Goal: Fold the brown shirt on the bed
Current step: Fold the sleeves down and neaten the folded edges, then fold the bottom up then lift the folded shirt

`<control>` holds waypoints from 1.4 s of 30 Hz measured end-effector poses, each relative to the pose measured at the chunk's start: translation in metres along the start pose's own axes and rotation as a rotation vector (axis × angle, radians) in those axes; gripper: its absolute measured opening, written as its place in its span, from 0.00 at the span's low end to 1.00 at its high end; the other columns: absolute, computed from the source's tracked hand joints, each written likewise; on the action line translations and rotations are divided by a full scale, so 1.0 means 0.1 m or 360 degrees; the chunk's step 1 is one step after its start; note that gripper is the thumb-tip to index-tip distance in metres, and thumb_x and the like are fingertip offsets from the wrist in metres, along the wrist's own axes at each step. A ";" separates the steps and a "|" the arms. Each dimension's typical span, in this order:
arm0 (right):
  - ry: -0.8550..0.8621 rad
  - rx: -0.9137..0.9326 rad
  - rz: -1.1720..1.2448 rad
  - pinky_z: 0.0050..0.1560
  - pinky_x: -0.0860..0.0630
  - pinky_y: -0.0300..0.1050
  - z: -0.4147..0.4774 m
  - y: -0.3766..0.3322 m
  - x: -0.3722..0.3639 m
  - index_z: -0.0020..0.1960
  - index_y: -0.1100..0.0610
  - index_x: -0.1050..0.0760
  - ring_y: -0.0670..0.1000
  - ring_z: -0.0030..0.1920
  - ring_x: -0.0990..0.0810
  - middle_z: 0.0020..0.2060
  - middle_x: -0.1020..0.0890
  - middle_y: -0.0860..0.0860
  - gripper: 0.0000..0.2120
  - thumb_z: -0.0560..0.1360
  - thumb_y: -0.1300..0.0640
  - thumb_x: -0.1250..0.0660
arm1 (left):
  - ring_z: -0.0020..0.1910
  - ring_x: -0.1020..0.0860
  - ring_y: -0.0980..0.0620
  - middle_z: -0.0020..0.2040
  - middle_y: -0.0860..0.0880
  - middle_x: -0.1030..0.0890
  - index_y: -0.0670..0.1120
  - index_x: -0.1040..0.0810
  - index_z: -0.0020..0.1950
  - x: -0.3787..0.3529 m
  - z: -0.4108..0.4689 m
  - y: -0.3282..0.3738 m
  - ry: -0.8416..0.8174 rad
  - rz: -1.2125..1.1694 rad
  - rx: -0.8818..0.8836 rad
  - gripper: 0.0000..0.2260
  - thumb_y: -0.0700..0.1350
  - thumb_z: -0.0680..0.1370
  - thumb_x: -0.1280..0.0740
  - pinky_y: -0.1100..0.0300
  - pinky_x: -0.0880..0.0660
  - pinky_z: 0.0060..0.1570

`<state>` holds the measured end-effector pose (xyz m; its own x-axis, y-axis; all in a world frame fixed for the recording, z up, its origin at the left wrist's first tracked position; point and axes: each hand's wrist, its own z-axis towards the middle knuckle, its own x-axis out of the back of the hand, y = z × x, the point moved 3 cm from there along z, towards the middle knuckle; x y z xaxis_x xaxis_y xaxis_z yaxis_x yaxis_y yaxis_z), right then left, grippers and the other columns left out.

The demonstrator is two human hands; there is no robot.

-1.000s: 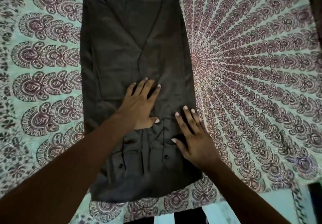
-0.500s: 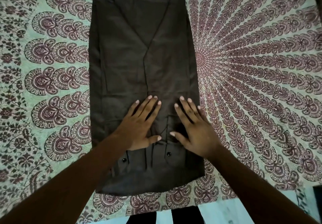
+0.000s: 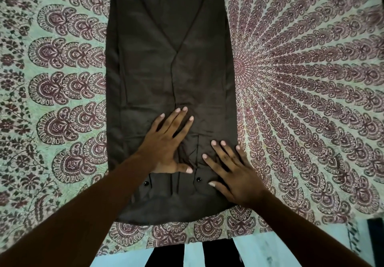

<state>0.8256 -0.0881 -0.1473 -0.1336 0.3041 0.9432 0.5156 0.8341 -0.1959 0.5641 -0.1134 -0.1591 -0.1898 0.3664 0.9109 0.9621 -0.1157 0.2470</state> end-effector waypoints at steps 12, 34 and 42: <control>-0.0046 -0.0017 0.0047 0.66 0.28 0.68 -0.20 0.51 0.29 0.81 0.50 0.39 0.63 0.70 0.30 0.76 0.33 0.63 0.54 0.59 0.62 0.19 | 0.63 0.30 0.35 0.69 0.36 0.34 0.47 0.25 0.72 0.12 -1.19 -0.40 0.0812 -0.0662 0.1041 0.25 0.31 0.76 0.33 0.34 0.25 0.58; -0.0208 0.0121 0.0367 0.67 0.24 0.66 -0.12 0.43 0.29 0.81 0.38 0.38 0.69 0.72 0.32 0.75 0.38 0.66 0.44 0.72 0.70 0.34 | 0.60 0.26 0.40 0.66 0.45 0.26 0.65 0.35 0.80 -0.01 -1.73 -0.55 0.0264 -0.1062 0.0480 0.32 0.51 0.75 0.43 0.42 0.20 0.57; -0.0023 0.0220 0.0056 0.55 0.25 0.65 0.06 0.24 0.31 0.74 0.37 0.28 0.66 0.60 0.32 0.71 0.35 0.62 0.36 0.69 0.55 0.23 | 0.70 0.29 0.31 0.79 0.38 0.38 0.62 0.25 0.73 -0.03 -1.66 -0.59 0.0455 -0.0179 0.0363 0.26 0.44 0.76 0.32 0.35 0.30 0.60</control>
<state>0.8283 -0.0559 -0.1242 -0.1304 0.3402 0.9313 0.3990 0.8779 -0.2648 0.4751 -0.2606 -0.1222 -0.3127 0.0889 0.9457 0.9449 0.1308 0.3001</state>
